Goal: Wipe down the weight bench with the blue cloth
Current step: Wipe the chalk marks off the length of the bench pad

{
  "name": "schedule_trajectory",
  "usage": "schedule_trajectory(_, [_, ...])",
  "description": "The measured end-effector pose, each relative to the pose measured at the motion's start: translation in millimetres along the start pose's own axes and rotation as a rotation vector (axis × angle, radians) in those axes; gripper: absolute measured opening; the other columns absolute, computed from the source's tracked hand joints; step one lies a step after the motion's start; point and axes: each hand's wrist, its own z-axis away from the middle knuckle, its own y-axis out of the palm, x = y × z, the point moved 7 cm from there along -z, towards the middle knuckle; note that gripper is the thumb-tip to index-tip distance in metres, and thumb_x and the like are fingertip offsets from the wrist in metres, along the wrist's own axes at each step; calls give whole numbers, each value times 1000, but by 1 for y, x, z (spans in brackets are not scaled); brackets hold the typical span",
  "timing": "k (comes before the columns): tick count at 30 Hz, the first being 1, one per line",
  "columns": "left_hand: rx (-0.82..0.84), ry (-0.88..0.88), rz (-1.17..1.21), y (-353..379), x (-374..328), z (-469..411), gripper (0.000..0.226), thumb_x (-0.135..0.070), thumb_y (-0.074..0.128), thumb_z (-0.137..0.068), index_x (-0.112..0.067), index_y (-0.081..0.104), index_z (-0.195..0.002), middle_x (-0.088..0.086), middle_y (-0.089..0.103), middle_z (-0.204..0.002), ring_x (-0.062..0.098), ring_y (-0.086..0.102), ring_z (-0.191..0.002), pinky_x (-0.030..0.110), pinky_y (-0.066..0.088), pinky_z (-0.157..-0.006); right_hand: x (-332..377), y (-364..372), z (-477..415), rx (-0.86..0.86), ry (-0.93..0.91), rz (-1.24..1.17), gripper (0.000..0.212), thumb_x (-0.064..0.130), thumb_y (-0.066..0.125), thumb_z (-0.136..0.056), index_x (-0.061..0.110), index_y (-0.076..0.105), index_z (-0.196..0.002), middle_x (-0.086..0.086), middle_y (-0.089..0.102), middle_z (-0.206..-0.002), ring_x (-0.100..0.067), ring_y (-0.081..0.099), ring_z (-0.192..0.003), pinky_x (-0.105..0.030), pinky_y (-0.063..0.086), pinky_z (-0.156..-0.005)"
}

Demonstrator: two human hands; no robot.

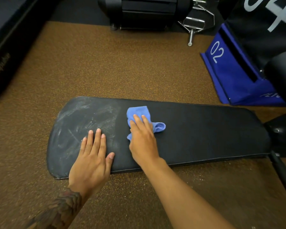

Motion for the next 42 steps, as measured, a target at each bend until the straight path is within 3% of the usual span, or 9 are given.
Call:
schedule_trajectory(6, [13,-5,7,0,1,-1,66,-41,17,-98,6,30,-142,23,22,-153,37,13,-144,47,12,-116,24,-9,78,127,-190,16,56,2,67,-76,2,54,-131,-11,49,-142,-33,37,-137,-51,40,-105])
schedule_trajectory(9, [15,-8,10,-1,1,-1,65,-42,18,-99,4,28,-144,22,20,-155,36,10,-145,47,12,-116,-3,-21,91,115,-142,81,55,3,57,-77,7,54,-132,-6,49,-143,-29,37,-137,-48,41,-105])
schedule_trajectory(12, [9,-8,5,-1,2,0,65,-43,16,-99,3,26,-145,21,19,-155,35,8,-146,46,10,-116,-23,-24,74,71,-82,103,56,-6,71,-74,3,58,-127,-9,52,-140,-34,40,-135,-48,40,-106])
schedule_trajectory(15, [1,-12,12,-2,2,0,65,-43,16,-99,3,26,-145,21,18,-155,35,7,-146,47,10,-116,-25,-16,40,10,-32,98,50,-10,67,-71,-2,60,-120,-16,55,-134,-41,45,-129,-52,42,-102])
schedule_trajectory(18, [-6,-13,25,-3,1,0,65,-43,17,-99,3,25,-145,21,18,-155,35,7,-146,47,10,-116,-10,1,8,12,-3,53,57,-13,69,-66,-4,58,-122,-18,52,-136,-43,42,-130,-57,40,-102])
schedule_trajectory(25, [-23,-8,52,0,2,2,65,-39,12,-100,6,26,-144,25,19,-154,37,8,-145,47,11,-117,48,19,44,87,-191,-42,49,-6,64,-79,0,56,-127,-15,50,-140,-37,38,-135,-56,37,-105])
schedule_trajectory(29, [-62,-5,109,-4,3,4,61,-34,16,-100,7,25,-144,23,18,-155,34,8,-146,44,10,-116,37,6,90,157,-256,52,58,5,75,-78,4,53,-132,-8,48,-143,-30,35,-138,-50,38,-107])
schedule_trajectory(36, [-103,-17,156,-9,3,5,59,-33,21,-99,5,27,-144,21,21,-154,33,10,-146,42,9,-117,9,2,59,100,-117,127,57,2,77,-74,0,57,-127,-12,52,-139,-36,41,-133,-48,39,-107])
schedule_trajectory(42, [-106,-17,141,-9,2,6,60,-35,19,-99,4,26,-144,22,21,-154,33,9,-146,43,10,-117,22,25,-18,65,-38,107,52,10,70,-83,-1,50,-130,-13,40,-147,-35,29,-138,-46,26,-113])
